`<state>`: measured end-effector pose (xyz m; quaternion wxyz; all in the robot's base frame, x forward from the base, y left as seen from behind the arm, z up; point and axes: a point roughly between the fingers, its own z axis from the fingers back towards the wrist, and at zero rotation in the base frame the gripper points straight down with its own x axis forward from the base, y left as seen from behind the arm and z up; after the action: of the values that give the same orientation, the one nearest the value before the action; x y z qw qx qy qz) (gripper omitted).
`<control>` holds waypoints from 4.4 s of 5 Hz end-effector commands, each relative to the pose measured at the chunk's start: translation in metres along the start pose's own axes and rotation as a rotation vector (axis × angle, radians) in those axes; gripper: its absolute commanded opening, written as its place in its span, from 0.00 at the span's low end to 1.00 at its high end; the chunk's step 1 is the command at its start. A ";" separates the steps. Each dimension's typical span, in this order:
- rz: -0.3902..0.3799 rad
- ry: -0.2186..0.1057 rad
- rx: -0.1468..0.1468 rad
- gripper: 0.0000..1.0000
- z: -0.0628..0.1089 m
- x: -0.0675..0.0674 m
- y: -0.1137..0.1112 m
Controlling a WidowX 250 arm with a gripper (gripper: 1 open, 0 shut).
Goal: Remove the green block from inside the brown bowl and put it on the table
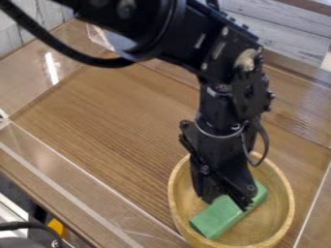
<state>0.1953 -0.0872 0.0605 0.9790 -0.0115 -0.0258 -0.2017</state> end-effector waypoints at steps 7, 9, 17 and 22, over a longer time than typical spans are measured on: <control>0.161 -0.019 -0.004 1.00 -0.060 0.004 -0.015; 0.114 -0.012 -0.009 0.00 -0.071 0.018 -0.033; -0.011 0.024 -0.123 0.00 -0.038 0.008 -0.025; -0.075 0.045 -0.162 0.00 -0.018 -0.013 -0.006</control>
<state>0.1813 -0.0894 0.0366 0.9674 -0.0846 0.0172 -0.2380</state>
